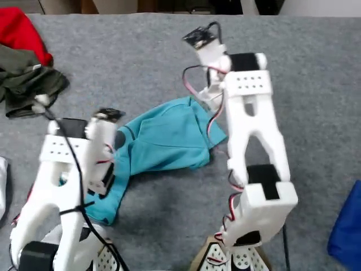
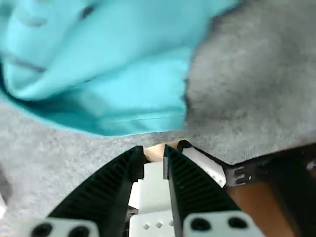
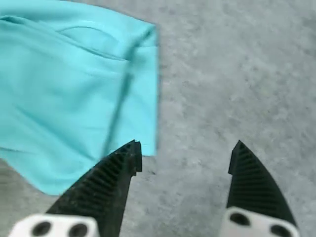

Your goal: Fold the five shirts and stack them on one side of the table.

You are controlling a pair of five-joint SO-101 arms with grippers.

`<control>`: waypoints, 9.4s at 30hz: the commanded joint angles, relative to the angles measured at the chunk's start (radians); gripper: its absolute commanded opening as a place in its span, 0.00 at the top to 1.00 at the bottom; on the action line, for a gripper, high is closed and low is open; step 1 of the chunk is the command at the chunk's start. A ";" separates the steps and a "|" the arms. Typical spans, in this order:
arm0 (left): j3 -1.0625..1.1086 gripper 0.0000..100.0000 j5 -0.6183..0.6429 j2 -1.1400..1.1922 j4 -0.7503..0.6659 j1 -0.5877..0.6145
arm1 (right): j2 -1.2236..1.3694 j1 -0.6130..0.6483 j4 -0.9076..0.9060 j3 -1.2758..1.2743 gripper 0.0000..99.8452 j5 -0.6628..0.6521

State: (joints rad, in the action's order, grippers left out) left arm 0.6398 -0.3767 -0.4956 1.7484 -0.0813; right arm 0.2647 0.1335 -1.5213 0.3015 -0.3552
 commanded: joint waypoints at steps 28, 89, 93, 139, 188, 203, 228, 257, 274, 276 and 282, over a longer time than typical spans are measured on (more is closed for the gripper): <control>0.181 0.87 -0.080 0.404 -0.334 -0.006 | 0.240 -0.093 -0.187 0.410 0.71 -0.023; -0.580 0.98 -0.180 0.406 -0.069 0.330 | 0.582 0.268 -0.072 0.702 0.78 0.141; -0.583 0.98 -0.184 0.406 -0.069 0.330 | 0.627 0.140 -0.133 0.814 0.78 0.132; -0.578 0.98 -0.186 0.407 -0.075 0.324 | 0.811 0.189 -0.261 0.937 0.84 0.233; -0.600 0.98 -0.157 0.406 -0.087 0.330 | 0.607 0.099 -0.261 0.886 1.00 0.373; -1.143 0.98 0.152 0.403 -0.120 0.347 | 0.314 0.085 -0.255 1.035 1.00 0.279; -1.258 0.98 0.192 0.406 -0.049 0.394 | 0.381 0.062 -0.265 0.734 0.82 0.052; -1.204 0.98 0.189 0.406 -0.054 0.394 | 0.630 0.277 -0.046 0.585 0.82 0.178; -1.204 0.98 0.189 0.407 -0.054 0.394 | 0.797 0.220 -0.242 0.980 0.99 0.204; -1.203 0.98 0.189 0.407 -0.054 0.394 | 0.797 0.228 -0.259 1.024 0.99 0.204; -1.203 0.98 0.189 0.407 -0.054 0.394 | 0.777 0.259 -0.261 1.049 0.99 0.212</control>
State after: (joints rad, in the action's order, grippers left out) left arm -0.5585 -0.1788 -0.0829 1.6962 0.3069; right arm 1.0687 0.3636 -1.7637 1.2988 -0.1573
